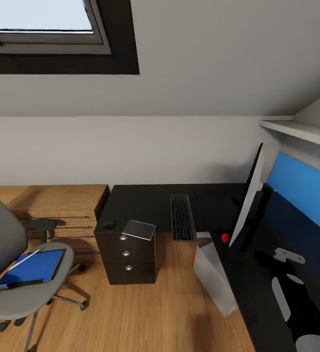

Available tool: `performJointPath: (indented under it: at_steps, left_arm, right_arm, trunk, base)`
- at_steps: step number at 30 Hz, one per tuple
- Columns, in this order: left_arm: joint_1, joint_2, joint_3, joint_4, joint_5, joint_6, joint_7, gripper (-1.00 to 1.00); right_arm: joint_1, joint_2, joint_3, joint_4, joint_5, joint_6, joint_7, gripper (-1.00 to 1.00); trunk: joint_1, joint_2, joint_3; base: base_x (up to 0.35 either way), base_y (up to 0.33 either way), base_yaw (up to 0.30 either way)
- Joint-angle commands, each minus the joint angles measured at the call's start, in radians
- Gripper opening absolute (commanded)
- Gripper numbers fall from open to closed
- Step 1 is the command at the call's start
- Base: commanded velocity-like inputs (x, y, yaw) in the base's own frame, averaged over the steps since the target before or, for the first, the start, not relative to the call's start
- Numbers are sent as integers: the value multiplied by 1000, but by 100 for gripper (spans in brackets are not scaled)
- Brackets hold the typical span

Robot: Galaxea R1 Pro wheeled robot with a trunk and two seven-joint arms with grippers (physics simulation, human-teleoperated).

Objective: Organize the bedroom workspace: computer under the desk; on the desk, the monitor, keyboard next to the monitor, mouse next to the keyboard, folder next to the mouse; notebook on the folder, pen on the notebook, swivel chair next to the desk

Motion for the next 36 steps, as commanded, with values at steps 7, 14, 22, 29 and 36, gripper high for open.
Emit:
performJointPath:
  at_steps: [7, 14, 22, 29, 36]
  left_arm:
    - [0, 0, -4, 19, 10, -1, 9, 100]
    - [0, 0, -5, 32, 10, -1, 13, 100]
    - [0, -2, -6, 35, 10, 1, 13, 100]
    - [0, -2, -7, 45, 10, -1, 13, 100]
    - [0, -3, -7, 49, 10, -1, 14, 100]
  right_arm:
    - [-1, 0, 0, -1, -10, 5, -5, 100]
    - [-1, -1, 0, -1, -10, 5, -5, 100]
    - [-1, -1, 0, -3, -10, 4, -5, 100]
    - [-1, 0, 1, -4, -10, 5, -7, 100]
    - [-1, 0, 1, -4, -10, 5, -5, 100]
  trunk:
    - [1, -2, -2]
    - [1, -2, -2]
    - [1, -2, -2]
    - [1, -2, -2]
    - [1, -2, -2]
  base:
    - [301, 0, 0]
    - [275, 0, 0]
    - [237, 0, 5]
    - [53, 0, 185]
    - [1, 0, 30]
